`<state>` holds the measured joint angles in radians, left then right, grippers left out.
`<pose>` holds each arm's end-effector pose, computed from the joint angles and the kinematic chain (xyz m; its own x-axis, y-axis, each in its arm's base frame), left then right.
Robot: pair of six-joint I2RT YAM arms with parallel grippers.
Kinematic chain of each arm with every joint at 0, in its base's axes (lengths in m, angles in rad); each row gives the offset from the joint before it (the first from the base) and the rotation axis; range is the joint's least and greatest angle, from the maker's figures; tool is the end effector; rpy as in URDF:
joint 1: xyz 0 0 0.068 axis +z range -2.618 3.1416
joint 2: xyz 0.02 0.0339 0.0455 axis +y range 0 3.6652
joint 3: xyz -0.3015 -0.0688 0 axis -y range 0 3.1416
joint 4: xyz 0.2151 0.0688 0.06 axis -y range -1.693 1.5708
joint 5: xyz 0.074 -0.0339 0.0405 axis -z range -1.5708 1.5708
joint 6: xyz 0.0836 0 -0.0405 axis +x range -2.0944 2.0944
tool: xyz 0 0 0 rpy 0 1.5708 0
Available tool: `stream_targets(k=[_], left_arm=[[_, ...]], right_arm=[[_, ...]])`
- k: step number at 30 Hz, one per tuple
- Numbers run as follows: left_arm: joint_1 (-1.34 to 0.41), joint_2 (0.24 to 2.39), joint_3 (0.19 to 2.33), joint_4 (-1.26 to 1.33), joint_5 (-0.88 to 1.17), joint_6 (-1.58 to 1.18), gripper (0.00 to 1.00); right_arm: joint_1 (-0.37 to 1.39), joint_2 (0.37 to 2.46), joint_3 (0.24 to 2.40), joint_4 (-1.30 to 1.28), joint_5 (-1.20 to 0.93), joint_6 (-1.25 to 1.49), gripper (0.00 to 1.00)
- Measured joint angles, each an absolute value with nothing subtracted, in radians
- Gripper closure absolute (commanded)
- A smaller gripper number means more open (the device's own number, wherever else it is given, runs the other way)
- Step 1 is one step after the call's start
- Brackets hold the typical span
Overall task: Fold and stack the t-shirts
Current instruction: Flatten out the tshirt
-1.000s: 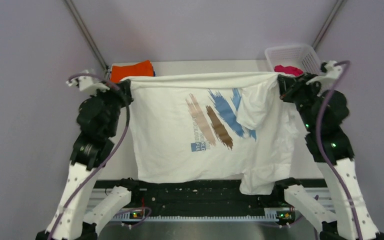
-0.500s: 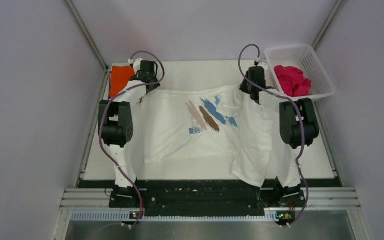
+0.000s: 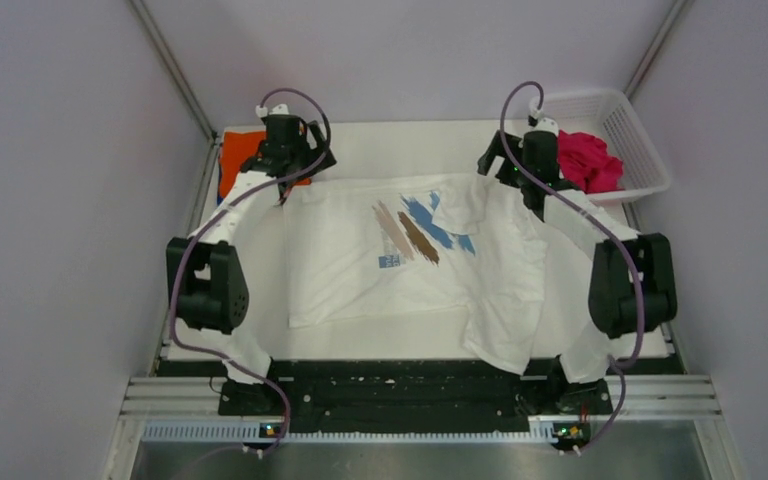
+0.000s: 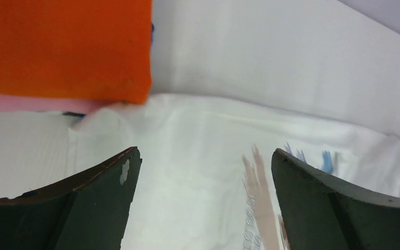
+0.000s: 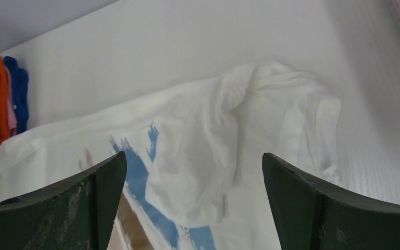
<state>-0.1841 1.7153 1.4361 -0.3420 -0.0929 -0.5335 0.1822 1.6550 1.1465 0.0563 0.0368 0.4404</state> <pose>0.4090 -0.0683 0.3187 -0.5476 -0.4131 -0.7276 -0.1979 0.9089 -0.3671 0.3980 0.0702 0.2928 -0.4520 0.3499 -0.8205 0.0488 0.9282 0.3689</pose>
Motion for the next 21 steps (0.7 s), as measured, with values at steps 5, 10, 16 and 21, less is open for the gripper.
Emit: stream_targets(k=[5,10,16,21], left_arm=[[-0.285,1.476,1.179,-0.334,-0.006,-0.578,0.01],[-0.351,1.509,1.016,-0.319,0.087,-0.618,0.01],[-0.349,1.684,1.003,-0.296,0.136,-0.644,0.01],[-0.345,1.789,1.110,-0.289,0.102,-0.648,0.01]], right_arm=[[0.211,1.354,0.864,0.018,-0.009,0.490,0.01],[0.289,1.273,0.686,-0.050,-0.014,0.562,0.01],[0.306,1.293,0.575,-0.040,-0.040,0.633,0.01],[0.306,1.380,0.578,0.028,-0.051,0.654,0.01]])
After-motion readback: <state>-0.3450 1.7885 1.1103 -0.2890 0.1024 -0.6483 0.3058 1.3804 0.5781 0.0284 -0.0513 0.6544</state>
